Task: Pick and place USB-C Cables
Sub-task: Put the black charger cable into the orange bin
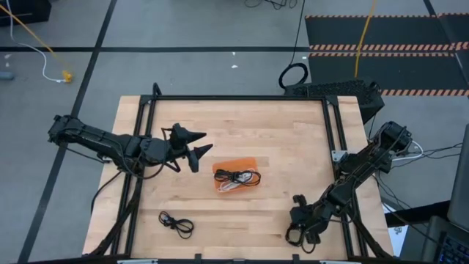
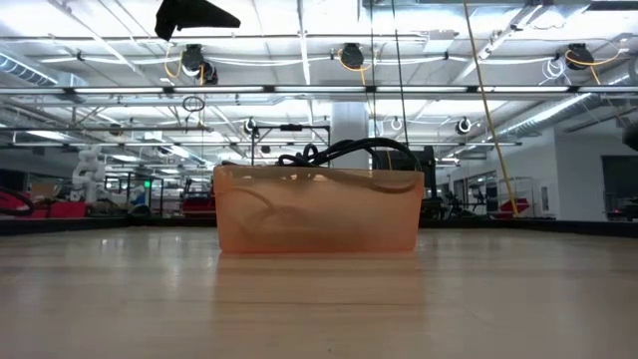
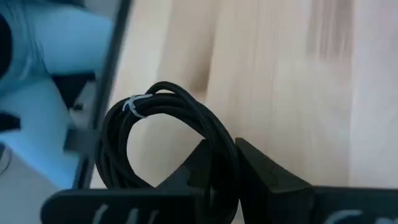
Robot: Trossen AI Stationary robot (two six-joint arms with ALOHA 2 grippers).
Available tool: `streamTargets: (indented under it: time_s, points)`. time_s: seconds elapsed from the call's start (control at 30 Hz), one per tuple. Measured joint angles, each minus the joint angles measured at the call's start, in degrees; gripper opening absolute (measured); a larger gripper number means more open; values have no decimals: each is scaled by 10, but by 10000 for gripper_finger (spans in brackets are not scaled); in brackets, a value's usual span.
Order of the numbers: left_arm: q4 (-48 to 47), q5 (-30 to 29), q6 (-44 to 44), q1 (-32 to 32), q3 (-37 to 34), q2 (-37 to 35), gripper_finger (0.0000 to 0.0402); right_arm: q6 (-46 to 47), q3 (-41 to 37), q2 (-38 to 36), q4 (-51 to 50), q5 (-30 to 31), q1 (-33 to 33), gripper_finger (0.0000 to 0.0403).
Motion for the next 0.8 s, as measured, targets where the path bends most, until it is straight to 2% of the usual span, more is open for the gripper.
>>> streamTargets:
  time_s: [0.27, 0.53, 0.8]
  points:
    - [7, 0, -5, 0, 0, 0, 257, -106, 0, -1, 141, 102, -49, 31]
    - [13, 23, 15, 0, 0, 0, 257, -185, 0, -1, 298, 116, -133, 31]
    - [13, 63, 28, -11, 0, 0, 257, -259, 1, -1, 322, 116, -229, 33]
